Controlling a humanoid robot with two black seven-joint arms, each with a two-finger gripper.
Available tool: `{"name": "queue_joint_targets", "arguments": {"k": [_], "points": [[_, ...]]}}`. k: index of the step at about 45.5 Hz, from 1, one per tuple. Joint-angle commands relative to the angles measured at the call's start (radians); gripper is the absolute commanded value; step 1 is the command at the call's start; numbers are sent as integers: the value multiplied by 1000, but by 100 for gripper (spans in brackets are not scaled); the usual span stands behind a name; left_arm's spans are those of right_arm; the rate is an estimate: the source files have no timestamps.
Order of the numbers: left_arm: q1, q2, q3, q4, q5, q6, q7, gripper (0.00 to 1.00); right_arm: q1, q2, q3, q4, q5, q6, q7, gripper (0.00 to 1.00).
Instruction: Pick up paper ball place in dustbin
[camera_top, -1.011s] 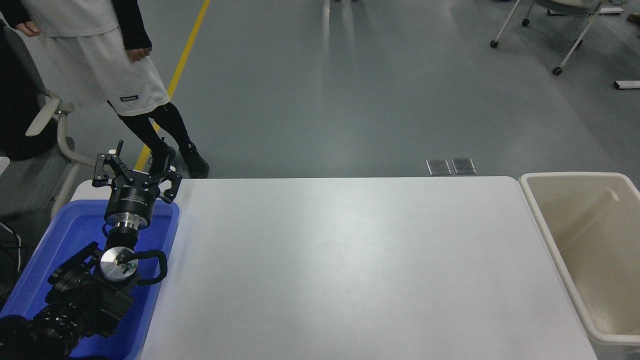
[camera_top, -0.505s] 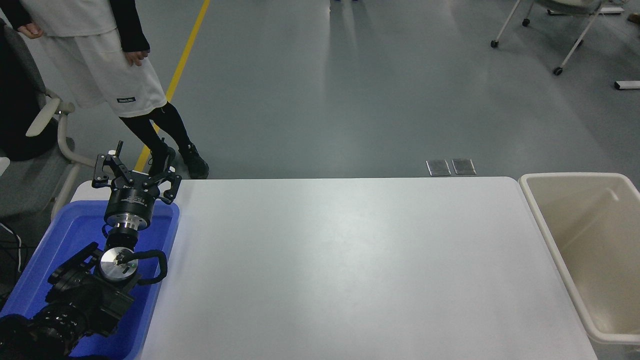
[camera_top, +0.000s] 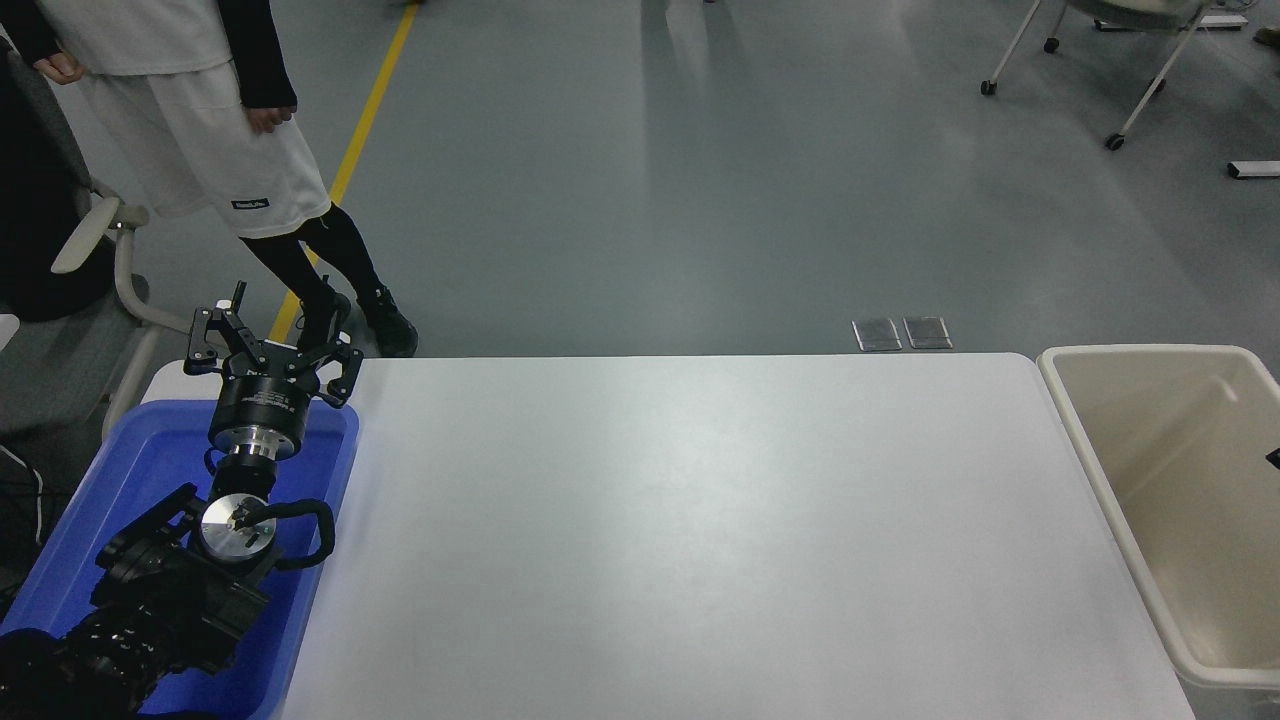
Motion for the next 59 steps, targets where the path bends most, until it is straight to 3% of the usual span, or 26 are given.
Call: {"name": "queue_joint_targets", "arguments": {"k": [1, 19, 40, 44, 53, 59], "points": [[0, 0, 0, 0, 0, -1, 0, 99, -1, 9, 4, -6, 2, -90, 0, 87], [0, 0, 0, 0, 0, -1, 0, 99, 7, 15, 4, 2, 2, -90, 0, 99], [0, 0, 0, 0, 0, -1, 0, 99, 49, 1, 23, 42, 2, -78, 0, 100], [0, -1, 0, 0, 0, -1, 0, 99, 47, -26, 186, 94, 1, -79, 2, 100], [0, 0, 0, 0, 0, -1, 0, 99, -65, -72, 838, 234, 1, -76, 5, 100], [0, 0, 0, 0, 0, 0, 0, 99, -74, -74, 949, 287, 1, -76, 5, 100]]}}
